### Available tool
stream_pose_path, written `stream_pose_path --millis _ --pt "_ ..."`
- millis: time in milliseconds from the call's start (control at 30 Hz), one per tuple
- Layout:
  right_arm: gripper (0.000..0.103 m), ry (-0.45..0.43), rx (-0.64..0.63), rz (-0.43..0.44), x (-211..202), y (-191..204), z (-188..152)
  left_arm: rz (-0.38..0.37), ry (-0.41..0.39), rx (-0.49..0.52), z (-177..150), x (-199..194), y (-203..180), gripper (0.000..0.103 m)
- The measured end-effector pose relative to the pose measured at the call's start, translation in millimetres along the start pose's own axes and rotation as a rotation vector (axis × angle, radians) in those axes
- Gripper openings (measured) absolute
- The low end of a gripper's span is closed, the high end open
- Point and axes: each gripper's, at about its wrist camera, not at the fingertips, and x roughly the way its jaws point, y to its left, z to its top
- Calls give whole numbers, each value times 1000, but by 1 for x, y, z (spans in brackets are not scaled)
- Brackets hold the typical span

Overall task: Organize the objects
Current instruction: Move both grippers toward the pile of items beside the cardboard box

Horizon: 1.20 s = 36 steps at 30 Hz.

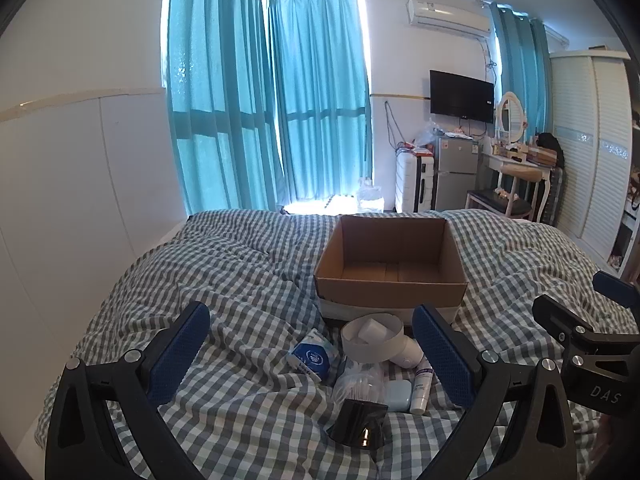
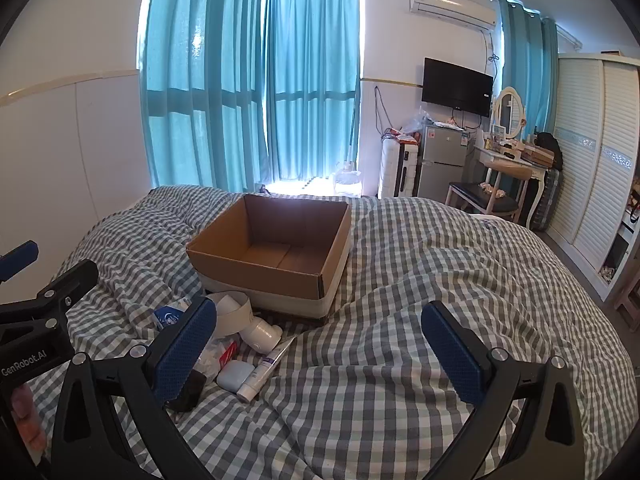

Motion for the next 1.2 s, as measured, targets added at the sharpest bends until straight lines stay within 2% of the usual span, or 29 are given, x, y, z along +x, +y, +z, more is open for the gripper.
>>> stream_pose_path --millis 1200 --pt "103 15 -5 14 3 4 -2 6 32 -3 -7 9 0 103"
